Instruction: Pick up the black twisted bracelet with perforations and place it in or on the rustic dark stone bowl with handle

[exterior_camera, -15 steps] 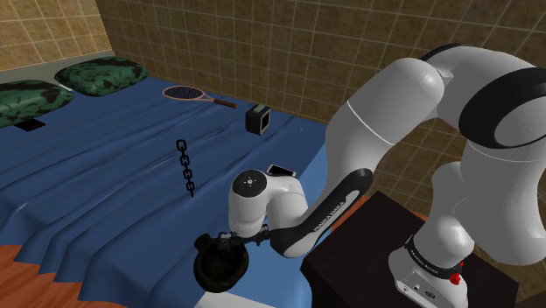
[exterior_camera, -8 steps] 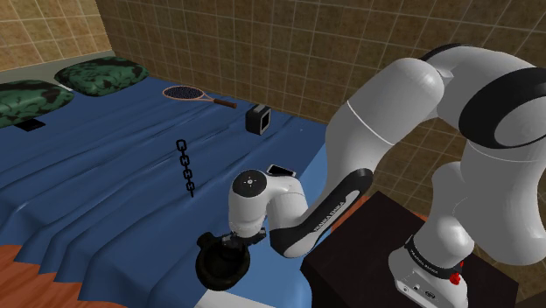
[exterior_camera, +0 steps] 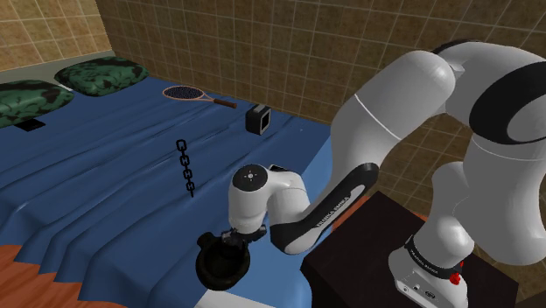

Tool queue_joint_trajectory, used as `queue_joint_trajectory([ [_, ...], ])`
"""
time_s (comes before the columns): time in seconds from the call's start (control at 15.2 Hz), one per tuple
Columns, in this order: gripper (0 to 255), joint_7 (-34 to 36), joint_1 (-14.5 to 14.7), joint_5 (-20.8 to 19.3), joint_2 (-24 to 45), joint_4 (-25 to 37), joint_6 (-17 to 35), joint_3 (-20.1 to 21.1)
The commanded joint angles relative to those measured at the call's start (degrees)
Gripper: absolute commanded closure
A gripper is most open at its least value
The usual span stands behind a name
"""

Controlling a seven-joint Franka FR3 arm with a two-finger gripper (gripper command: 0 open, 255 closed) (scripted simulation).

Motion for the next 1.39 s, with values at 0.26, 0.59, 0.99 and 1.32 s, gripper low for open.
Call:
queue_joint_trajectory([
  [0.26, 255, -1.2, -0.3, 1.1, -3.9, 0.0, -3.9, 0.6],
  [0.59, 255, -2.2, -0.4, 2.0, -7.1, 0.2, -7.3, 1.0],
  [0.99, 255, -1.2, 0.8, 2.7, -4.0, 7.3, -11.5, 1.9],
  [1.32, 255, -0.3, 0.9, 2.0, -1.2, 6.9, -8.3, 1.6],
])
